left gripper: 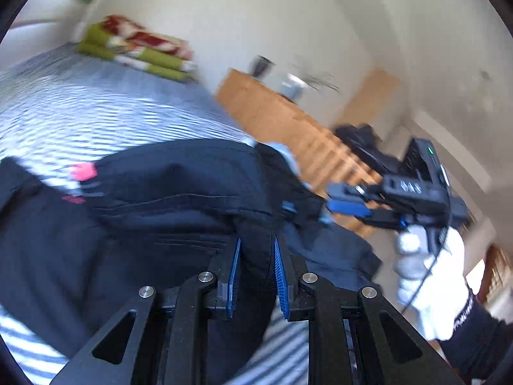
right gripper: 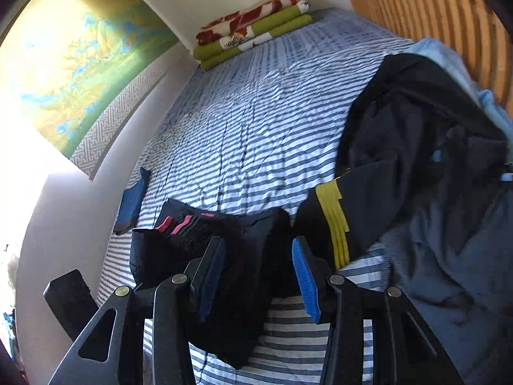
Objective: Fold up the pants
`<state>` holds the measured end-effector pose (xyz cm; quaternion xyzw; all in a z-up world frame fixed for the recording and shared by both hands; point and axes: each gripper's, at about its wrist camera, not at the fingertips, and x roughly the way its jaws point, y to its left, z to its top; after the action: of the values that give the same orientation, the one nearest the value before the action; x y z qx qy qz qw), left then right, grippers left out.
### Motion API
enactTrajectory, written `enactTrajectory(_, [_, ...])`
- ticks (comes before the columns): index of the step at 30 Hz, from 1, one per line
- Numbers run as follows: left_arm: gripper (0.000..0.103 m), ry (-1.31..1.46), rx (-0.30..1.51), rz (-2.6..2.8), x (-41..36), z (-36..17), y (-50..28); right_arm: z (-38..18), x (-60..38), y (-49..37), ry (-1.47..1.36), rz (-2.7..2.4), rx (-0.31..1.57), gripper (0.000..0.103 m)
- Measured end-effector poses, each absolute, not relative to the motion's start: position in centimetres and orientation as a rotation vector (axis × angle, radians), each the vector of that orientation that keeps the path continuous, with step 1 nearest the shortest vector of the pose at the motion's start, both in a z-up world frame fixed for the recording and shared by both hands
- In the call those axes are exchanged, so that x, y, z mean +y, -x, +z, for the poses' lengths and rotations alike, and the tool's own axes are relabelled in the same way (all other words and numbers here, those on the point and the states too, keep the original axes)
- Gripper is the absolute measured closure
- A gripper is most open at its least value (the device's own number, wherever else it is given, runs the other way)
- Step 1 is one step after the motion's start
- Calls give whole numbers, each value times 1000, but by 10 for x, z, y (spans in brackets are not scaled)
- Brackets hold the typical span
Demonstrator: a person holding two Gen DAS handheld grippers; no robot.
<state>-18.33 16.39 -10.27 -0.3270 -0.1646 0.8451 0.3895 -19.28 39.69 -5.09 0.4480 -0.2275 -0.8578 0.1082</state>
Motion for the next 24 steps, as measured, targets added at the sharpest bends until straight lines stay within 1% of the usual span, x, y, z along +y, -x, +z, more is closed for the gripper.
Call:
enactTrajectory(3, [81, 877, -263, 2011, 243, -108, 161, -30, 447, 159, -1255, -2629, -722, 62])
enactTrajectory(5, [70, 960, -132, 1899, 288, -126, 144, -22, 475, 139, -1236, -2692, -730, 62])
enactTrajectory(7, [68, 1016, -61, 1840, 311, -142, 132, -20, 496, 123, -1240, -2737, -718, 62])
enactTrajectory(9, [68, 1019, -33, 1837, 313, -147, 124, -23, 508, 113, -1260, -2759, -709, 62])
enactTrajectory(10, [65, 1021, -32, 1844, 308, -147, 123, -26, 512, 110, -1270, -2764, -707, 62])
enactTrajectory(11, [59, 1020, -42, 1851, 301, -147, 122, -29, 514, 107, -1275, -2765, -704, 62])
enactTrajectory(12, [57, 1019, -54, 1864, 291, -145, 124, -33, 516, 106, -1278, -2756, -699, 62])
enactTrajectory(16, [56, 1040, -44, 1978, 238, -140, 131, -53, 495, 112, -1322, -2677, -619, 62])
enactTrajectory(18, [56, 1077, -28, 2071, 204, -144, 144, -69, 473, 120, -1351, -2613, -539, 62])
enactTrajectory(20, [55, 1141, -45, 2168, 163, -149, 163, -89, 447, 130, -1408, -2574, -415, 62])
enactTrajectory(22, [55, 1198, -78, 2282, 116, -153, 177, -117, 427, 145, -1483, -2605, -244, 62])
enactTrajectory(24, [53, 1246, -98, 2413, 68, -157, 193, -148, 422, 160, -1583, -2616, -157, 62])
